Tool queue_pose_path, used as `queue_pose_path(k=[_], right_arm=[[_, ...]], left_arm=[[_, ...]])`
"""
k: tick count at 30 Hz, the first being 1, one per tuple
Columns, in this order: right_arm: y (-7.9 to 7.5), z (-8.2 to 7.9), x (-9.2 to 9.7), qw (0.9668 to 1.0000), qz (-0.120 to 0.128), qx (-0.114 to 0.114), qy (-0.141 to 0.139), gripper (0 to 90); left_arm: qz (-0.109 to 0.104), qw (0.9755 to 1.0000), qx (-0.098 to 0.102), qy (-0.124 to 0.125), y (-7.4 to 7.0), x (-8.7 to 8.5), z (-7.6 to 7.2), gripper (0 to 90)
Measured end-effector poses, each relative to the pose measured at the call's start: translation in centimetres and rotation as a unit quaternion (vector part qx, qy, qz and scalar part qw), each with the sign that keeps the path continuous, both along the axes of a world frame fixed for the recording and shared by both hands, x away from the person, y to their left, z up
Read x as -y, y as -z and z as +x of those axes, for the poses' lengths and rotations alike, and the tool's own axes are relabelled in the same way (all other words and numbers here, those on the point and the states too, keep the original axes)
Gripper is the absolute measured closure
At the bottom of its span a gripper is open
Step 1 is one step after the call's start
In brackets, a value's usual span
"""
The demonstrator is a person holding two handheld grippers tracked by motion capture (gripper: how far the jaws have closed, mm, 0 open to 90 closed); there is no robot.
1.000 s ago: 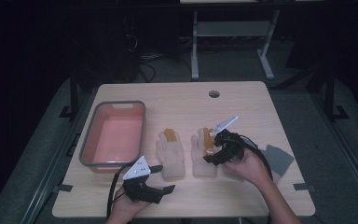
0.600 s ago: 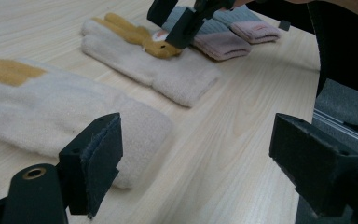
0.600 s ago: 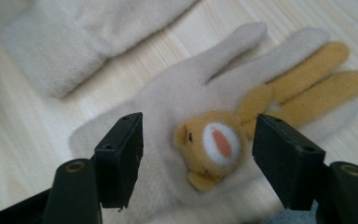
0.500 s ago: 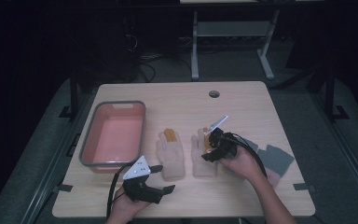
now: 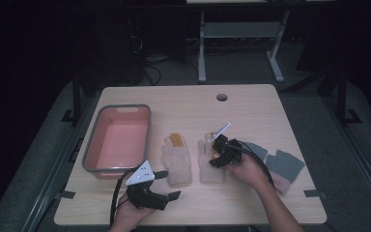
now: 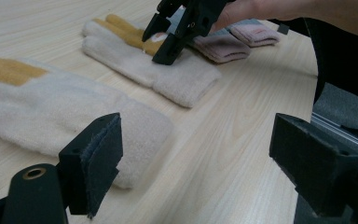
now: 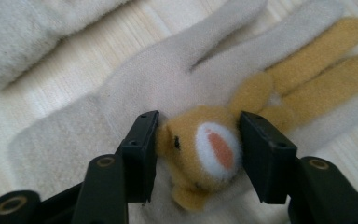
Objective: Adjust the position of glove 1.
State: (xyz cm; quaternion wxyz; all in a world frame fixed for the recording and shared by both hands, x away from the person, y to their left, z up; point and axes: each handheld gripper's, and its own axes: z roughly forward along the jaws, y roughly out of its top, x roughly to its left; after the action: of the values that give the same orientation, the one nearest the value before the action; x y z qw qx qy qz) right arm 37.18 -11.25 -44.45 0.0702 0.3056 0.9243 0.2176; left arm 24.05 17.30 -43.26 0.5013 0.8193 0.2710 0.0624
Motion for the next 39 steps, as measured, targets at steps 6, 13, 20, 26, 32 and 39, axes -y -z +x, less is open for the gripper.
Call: queue_pose_path(k=[6,13,20,26,32,39], right_arm=[[0.2,-0.4,0.2,0.9999,0.005,0.007,0.012,52.0],[0.2,-0.3,0.4,0.9997,0.015,-0.001,0.021,54.6],[0.0,0.0,0.8,0.9992,0.030,-0.015,0.023,57.3],[-0.5,-0.1,1.2,0.9985,0.044,-0.021,0.027,58.8],[-1.6,-0.5,1.2,0.9984,0.048,-0.016,0.024,59.3],[-4.0,-0.8,0.2,0.9988,0.048,0.005,0.006,59.5]], left_arm=[[0.001,1.0000,-0.002,0.002,0.1,0.2,-0.1,17.3],[0.002,1.0000,-0.003,0.000,0.1,0.1,-0.1,17.2],[0.002,1.0000,-0.003,-0.002,0.1,0.1,0.0,17.3],[0.001,1.0000,0.001,-0.006,0.0,-0.1,0.0,17.3],[0.001,1.0000,0.004,-0.005,-0.1,-0.2,0.0,17.3],[-0.006,0.9999,0.006,-0.011,-0.2,-0.3,0.0,17.3]])
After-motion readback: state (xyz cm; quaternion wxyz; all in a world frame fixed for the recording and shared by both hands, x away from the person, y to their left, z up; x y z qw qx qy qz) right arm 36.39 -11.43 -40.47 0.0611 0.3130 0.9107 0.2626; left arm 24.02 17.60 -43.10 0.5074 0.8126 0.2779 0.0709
